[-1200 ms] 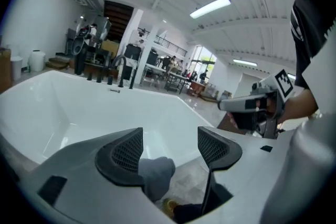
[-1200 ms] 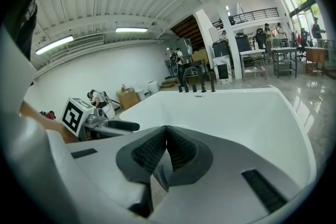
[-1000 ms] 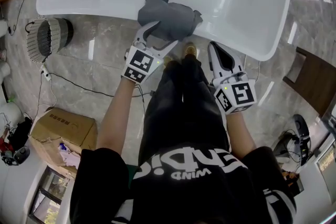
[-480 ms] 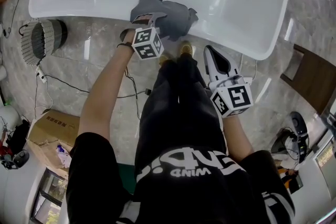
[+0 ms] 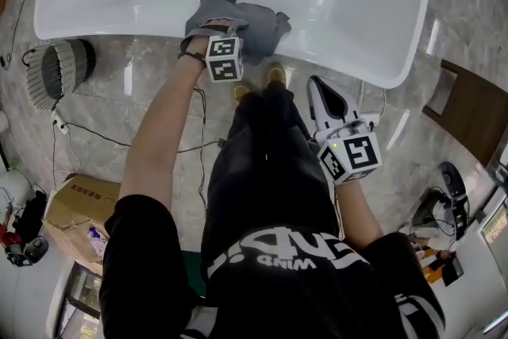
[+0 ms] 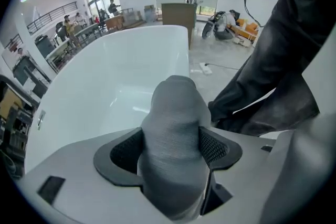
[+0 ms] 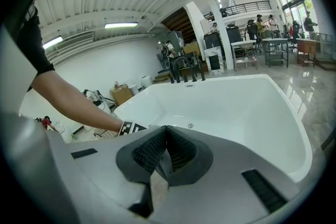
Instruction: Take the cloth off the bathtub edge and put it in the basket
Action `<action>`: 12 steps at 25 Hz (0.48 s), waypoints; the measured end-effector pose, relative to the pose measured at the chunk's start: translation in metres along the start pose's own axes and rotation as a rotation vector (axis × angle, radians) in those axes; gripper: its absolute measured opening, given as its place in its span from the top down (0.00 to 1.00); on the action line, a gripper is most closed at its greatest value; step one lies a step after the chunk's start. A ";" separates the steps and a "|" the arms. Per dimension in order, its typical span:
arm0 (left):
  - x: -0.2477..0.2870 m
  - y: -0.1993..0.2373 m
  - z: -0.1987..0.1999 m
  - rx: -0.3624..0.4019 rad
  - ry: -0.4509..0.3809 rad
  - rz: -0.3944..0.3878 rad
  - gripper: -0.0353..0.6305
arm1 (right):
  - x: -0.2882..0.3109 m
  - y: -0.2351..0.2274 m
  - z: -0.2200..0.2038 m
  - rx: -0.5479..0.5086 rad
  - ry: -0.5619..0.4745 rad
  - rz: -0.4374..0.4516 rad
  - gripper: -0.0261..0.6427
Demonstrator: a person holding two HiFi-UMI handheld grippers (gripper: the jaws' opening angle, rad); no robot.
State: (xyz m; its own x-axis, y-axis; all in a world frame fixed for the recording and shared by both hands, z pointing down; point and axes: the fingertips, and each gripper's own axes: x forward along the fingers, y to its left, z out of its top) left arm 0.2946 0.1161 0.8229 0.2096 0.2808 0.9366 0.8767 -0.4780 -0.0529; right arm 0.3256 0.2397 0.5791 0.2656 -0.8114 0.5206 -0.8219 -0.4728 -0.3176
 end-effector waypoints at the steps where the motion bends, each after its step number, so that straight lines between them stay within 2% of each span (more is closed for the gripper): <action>1: 0.003 -0.001 0.000 -0.003 0.002 -0.009 0.46 | 0.000 -0.002 -0.002 0.006 0.002 -0.004 0.94; 12: 0.023 0.001 -0.004 -0.006 0.028 -0.017 0.46 | 0.001 -0.011 -0.017 0.032 0.021 -0.021 0.94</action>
State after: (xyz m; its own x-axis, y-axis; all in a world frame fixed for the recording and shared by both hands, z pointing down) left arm 0.2985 0.1185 0.8461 0.1822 0.2651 0.9468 0.8775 -0.4783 -0.0350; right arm 0.3267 0.2503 0.5966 0.2718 -0.7936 0.5443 -0.7994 -0.5011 -0.3315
